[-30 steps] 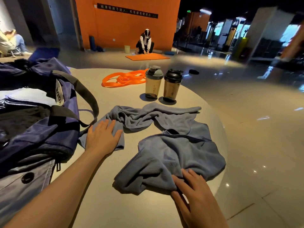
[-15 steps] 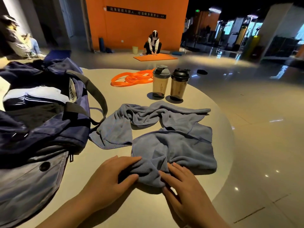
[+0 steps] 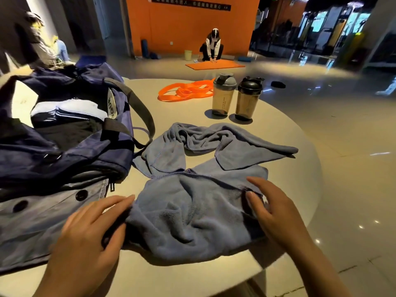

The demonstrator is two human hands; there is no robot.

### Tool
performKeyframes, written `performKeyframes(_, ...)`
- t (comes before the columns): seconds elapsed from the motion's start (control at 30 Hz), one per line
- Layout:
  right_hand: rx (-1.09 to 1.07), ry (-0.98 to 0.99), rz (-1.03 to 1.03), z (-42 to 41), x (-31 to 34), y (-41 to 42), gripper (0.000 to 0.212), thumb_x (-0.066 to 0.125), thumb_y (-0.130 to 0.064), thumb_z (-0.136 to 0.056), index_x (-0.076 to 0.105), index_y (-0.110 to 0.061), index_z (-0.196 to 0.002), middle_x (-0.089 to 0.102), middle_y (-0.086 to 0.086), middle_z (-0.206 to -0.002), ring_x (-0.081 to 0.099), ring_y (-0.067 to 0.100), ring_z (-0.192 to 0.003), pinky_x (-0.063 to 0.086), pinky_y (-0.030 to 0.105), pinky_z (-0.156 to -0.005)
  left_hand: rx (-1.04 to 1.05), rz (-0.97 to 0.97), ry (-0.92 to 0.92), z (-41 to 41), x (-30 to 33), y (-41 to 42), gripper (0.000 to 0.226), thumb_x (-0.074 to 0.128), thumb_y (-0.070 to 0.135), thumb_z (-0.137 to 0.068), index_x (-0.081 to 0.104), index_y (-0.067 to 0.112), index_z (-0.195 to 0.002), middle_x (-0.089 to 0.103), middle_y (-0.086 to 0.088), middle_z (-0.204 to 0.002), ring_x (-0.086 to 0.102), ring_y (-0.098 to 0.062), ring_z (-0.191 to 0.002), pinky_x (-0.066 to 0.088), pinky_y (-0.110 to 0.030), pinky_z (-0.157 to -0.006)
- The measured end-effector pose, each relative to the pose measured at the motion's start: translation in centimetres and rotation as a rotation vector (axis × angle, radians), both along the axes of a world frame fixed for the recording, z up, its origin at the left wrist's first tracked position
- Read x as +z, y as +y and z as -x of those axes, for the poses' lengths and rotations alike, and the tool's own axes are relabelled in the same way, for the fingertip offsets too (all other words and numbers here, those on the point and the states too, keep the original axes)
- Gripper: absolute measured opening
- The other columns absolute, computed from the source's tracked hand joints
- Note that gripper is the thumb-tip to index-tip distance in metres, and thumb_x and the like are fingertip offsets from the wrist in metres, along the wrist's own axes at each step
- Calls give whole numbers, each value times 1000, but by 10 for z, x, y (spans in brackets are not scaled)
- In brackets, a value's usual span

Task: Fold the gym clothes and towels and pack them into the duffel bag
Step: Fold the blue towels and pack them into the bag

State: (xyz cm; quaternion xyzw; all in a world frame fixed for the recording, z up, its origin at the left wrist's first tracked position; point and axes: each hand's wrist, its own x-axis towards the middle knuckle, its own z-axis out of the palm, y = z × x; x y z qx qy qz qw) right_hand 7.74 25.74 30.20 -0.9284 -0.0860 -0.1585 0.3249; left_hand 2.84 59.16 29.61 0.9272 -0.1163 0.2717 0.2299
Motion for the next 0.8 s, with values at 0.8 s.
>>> performKeyframes(0.8,-191,-68,169,27,-24,-46,16,56,-23,-94,69,-28,-103,71,-8,-90,55,4,-70,51,43,-77,-366,-167,-24,-39,-15,-80,26,51,31,-82,74,21,-90,71,4,-89,67,-17,-78,55,-27,-64)
